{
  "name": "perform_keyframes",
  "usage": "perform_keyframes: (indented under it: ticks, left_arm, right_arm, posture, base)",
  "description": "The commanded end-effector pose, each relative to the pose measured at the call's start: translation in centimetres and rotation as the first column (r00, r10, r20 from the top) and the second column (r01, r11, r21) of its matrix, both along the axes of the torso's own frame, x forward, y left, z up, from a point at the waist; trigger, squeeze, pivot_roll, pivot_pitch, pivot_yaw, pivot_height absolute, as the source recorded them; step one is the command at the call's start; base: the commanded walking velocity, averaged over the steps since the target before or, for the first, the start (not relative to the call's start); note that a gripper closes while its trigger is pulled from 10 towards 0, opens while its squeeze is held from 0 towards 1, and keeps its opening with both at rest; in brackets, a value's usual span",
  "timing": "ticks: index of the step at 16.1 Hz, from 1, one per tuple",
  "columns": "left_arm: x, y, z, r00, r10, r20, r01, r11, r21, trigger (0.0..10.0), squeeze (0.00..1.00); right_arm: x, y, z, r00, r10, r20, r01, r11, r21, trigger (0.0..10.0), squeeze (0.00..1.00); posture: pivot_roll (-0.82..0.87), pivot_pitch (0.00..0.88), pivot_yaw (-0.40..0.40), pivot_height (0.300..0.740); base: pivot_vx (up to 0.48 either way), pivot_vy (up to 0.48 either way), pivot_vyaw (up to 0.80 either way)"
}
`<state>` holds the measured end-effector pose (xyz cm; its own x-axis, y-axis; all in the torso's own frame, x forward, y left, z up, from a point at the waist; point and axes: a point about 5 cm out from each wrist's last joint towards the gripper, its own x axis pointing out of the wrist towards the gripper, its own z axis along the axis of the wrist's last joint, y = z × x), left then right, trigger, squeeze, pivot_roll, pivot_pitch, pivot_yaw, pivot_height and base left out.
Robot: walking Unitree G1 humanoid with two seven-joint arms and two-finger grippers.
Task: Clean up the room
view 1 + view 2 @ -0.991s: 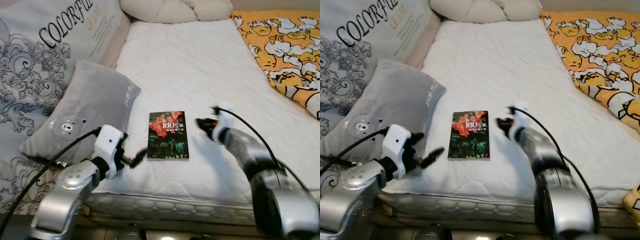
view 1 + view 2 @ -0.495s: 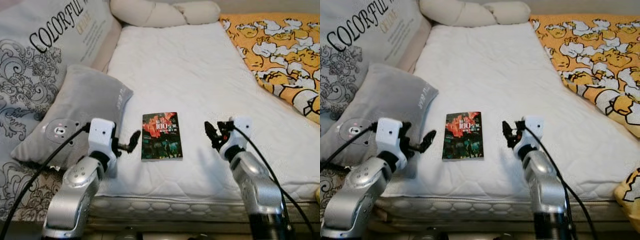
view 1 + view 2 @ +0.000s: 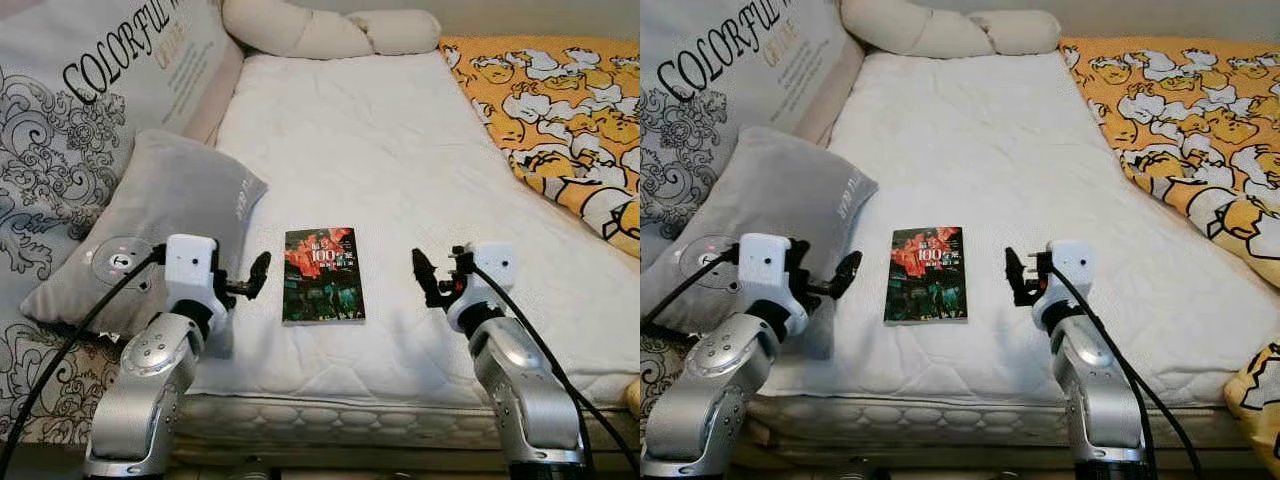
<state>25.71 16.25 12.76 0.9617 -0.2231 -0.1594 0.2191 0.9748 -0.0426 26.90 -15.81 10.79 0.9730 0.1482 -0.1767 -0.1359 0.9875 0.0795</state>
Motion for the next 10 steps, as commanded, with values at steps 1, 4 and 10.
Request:
perform_keyframes:
  ticks: [1,4,10]
  left_arm:
    - [-0.3,0.4,0.4,1.0,0.01,0.021,-0.01,1.0,0.008,10.0,1.0]
    - [-0.4,0.4,0.3,1.0,-0.005,0.021,0.005,0.999,0.034,10.0,1.0]
    - [0.0,0.3,0.4,0.999,-0.017,0.033,0.015,0.998,0.054,10.0,1.0]
  right_arm:
    - [0.1,0.2,0.8,1.0,0.005,0.019,-0.005,1.0,-0.008,10.0,1.0]
    - [0.2,0.9,1.1,0.999,0.034,0.041,-0.033,0.999,-0.036,10.0,1.0]
    - [0.1,1.6,1.0,0.997,0.066,0.026,-0.067,0.998,0.007,10.0,1.0]
  posture:
    - [0.05,0.0,0.013,0.74]
    - [0.05,0.0,0.003,0.74]
    - [0.06,0.0,0.002,0.74]
  base:
    - [0.0,0.0,0.0]
    - [0.0,-0.309,0.0]
    - [0.0,-0.329,-0.2]
